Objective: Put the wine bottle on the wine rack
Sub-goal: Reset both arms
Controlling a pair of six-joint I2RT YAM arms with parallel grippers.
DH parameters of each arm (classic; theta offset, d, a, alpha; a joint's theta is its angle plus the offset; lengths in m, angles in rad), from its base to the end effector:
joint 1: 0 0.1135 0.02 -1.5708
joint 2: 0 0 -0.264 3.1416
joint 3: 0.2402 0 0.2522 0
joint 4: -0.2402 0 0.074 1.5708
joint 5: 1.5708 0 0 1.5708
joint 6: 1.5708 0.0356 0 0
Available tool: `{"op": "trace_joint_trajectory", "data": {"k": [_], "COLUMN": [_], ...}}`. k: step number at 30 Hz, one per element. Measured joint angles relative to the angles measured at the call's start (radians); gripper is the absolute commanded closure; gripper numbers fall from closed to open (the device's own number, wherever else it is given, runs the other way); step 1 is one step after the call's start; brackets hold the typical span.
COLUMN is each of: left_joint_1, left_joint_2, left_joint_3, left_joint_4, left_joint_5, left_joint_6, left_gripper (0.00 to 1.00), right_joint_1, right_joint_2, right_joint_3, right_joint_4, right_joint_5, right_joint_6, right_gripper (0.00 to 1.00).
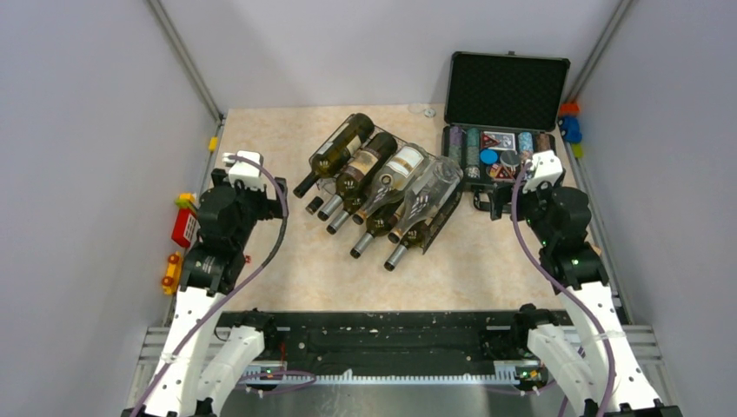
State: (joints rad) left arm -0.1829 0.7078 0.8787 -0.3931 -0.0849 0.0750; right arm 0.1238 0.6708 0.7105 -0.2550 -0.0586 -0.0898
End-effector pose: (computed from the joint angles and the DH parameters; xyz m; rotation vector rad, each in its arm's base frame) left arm 0.1553 -0.0257 0.3618 0.1700 1.7841 -0.0012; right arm 0.1611 0.0221 0.3239 -0.2322 1.7712 0.0768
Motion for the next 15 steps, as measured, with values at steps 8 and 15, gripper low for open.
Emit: {"op": "trace_joint_trajectory", "data": {"k": [8,15], "left_joint_1": [0.016,0.026], "left_joint_2": [-0.014,-0.014], "left_joint_3": [-0.026,-0.027], "left_joint_4": [0.002,0.004], "left_joint_5": [0.039,0.048], "left_joint_6": [-0.01,-0.019], "left_gripper": [0.01,0.01], "right_joint_1": [-0.001,-0.001], "right_joint_2": [0.005,0.003], "right_joint_3": [-0.006,-0.006], "right_joint_4": [-0.002,-0.002], "right_joint_5": [-0.031,-0.04], "right_joint_6": [-0.006,-0.007], "right_gripper": [0.01,0.01]}}
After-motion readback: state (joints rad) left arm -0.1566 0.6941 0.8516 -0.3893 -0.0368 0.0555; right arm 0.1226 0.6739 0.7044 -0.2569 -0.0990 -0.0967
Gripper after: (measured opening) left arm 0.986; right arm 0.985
